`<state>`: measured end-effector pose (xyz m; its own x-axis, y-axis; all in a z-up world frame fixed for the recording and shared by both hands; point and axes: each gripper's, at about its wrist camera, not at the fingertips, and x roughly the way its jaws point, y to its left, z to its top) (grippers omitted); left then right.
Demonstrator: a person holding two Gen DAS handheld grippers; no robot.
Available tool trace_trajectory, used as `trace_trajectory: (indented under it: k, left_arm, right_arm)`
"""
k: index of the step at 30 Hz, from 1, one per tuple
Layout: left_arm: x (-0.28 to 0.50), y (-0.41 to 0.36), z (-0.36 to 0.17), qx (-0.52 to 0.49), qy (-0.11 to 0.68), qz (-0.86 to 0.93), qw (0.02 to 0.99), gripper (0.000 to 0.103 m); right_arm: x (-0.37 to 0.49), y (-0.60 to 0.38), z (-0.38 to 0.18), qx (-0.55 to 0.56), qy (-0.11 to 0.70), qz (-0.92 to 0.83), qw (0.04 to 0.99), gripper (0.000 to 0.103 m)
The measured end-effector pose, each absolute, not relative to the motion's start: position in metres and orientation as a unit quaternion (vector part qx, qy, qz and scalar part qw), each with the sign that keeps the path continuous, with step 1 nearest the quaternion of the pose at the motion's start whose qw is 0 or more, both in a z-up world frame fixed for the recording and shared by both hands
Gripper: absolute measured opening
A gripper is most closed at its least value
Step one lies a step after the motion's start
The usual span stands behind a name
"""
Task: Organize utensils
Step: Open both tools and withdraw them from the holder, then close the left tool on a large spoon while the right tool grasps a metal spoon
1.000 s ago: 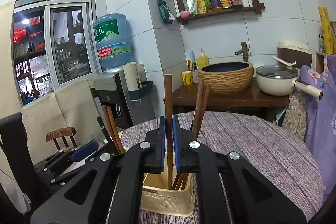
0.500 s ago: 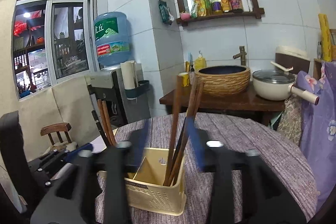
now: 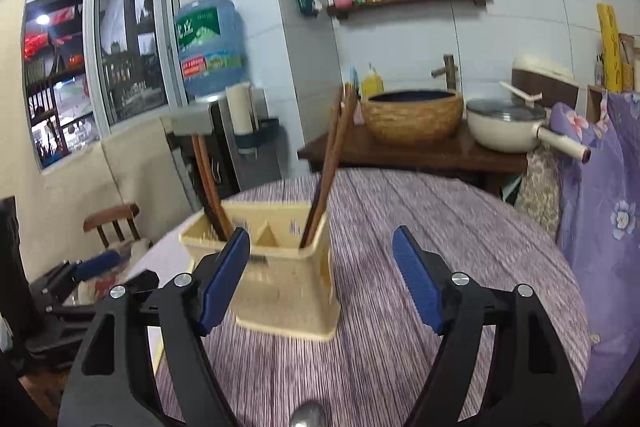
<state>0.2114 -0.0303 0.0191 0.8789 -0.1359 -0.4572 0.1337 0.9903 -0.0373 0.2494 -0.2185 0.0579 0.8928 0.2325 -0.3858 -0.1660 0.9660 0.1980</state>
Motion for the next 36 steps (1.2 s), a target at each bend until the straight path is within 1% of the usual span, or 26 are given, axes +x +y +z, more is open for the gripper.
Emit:
trace_trajectory:
  k: [7, 13, 19, 25, 33, 36]
  left_arm:
    - [0.19, -0.031, -0.015, -0.006, 0.301, -0.074, 0.951, 0.087]
    - [0.173, -0.049, -0.048, 0.016, 0.352, -0.097, 0.931, 0.087]
    - [0.165, -0.068, -0.066, 0.031, 0.382, -0.12, 0.916, 0.084]
    - [0.161, -0.082, -0.08, 0.047, 0.402, -0.125, 0.906, 0.083]
    - [0.169, -0.089, -0.096, 0.053, 0.423, -0.112, 0.897, 0.075]
    - [0.17, -0.091, -0.096, 0.058, 0.422, -0.11, 0.898, 0.069]
  right_arm:
    - [0.227, -0.225, 0.009, 0.059, 0.286, 0.064, 0.954, 0.076]
    - [0.214, -0.235, -0.028, 0.054, 0.323, 0.033, 0.944, 0.076]
    - [0.21, -0.239, -0.041, 0.06, 0.342, 0.027, 0.937, 0.076]
    - [0.207, -0.232, -0.048, 0.048, 0.353, 0.022, 0.934, 0.076]
    - [0.204, -0.234, -0.052, 0.056, 0.358, 0.02, 0.932, 0.076]
    - [0.203, -0.233, -0.052, 0.054, 0.36, 0.02, 0.931, 0.076]
